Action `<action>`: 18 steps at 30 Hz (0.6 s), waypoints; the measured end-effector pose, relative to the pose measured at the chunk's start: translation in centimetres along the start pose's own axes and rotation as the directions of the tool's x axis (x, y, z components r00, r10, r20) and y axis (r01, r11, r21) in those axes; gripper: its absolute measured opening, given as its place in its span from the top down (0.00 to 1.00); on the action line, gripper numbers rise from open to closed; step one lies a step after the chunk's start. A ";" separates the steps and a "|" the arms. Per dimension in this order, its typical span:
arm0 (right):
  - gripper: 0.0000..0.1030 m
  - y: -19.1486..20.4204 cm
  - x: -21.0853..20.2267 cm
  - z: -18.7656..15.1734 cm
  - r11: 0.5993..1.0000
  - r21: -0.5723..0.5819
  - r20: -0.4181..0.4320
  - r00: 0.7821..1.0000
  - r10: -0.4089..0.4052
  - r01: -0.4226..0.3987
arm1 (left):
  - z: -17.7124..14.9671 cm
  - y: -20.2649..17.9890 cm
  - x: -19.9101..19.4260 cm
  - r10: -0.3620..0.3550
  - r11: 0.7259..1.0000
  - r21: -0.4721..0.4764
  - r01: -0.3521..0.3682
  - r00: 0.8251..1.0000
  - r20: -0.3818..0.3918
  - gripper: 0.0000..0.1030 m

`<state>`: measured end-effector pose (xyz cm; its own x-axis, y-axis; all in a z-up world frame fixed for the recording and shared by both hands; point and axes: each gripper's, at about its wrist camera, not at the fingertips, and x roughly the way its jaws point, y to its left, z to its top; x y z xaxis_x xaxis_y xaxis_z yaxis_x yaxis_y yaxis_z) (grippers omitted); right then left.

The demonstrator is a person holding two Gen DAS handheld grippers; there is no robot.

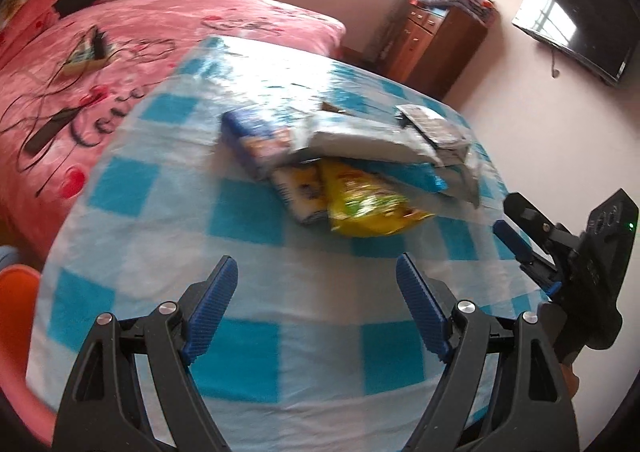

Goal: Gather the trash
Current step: 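Move both tools back toward the remaining trash on the table, then grasp the yellow snack bag with the left tool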

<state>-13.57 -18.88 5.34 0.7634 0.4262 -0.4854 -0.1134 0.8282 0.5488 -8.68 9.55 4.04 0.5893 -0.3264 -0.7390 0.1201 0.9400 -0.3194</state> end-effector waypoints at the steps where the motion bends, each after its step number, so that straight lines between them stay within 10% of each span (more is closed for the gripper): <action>1: 0.09 -0.5 0.0 0.2 1.000 0.014 0.002 1.000 0.001 -0.001 | 0.2 -0.5 0.2 -0.003 1.000 0.010 0.003 1.000 0.002 0.20; 18: 0.09 -2.9 1.7 2.4 0.995 0.078 -0.015 0.998 0.063 -0.061 | 3.8 -6.5 6.6 0.099 0.975 0.204 -0.090 0.994 -0.035 0.19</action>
<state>-10.40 -21.45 4.60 0.7451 0.4828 -0.4601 -0.1099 0.7693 0.6293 -2.53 1.69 3.55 0.5698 -0.2349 -0.7875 0.2272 0.9660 -0.1237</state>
